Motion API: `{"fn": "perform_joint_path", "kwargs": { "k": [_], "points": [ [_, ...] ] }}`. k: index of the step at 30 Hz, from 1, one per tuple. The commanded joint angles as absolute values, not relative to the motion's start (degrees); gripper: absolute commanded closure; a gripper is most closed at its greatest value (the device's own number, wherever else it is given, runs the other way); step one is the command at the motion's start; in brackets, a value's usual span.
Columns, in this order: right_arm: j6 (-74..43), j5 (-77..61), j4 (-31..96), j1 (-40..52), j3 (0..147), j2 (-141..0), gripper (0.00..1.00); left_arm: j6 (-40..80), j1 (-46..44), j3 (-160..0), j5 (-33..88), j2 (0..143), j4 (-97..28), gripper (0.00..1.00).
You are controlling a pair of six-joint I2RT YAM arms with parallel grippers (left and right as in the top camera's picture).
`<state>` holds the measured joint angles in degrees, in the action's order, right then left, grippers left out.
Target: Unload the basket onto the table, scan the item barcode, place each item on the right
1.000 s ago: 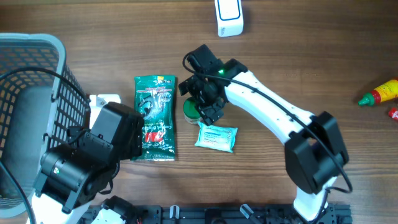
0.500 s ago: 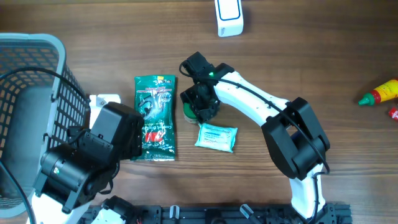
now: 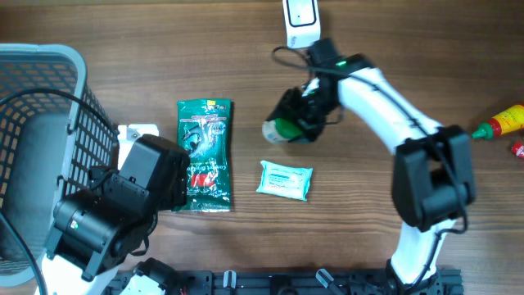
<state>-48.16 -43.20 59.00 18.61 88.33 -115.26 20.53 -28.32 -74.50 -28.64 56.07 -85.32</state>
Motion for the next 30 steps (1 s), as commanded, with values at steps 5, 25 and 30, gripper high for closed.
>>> {"fn": "perform_joint_path", "kwargs": {
  "k": [5, 25, 30],
  "points": [
    [-20.3, -54.8, 76.6, 6.9, 88.9, -113.3, 0.36, 21.5, -27.8, -74.3, -28.6, 56.0, -85.3, 0.0],
    [-16.2, -46.0, 67.0, 4.5, 88.9, -113.3, 0.11, 21.5, -27.8, -74.3, -28.6, 56.0, -85.3, 0.0],
    [-30.3, -22.5, 65.3, 6.7, 88.9, -113.4, 0.06, 21.5, -27.8, -74.3, -28.6, 56.0, -85.3, 0.0]
  ]
}}
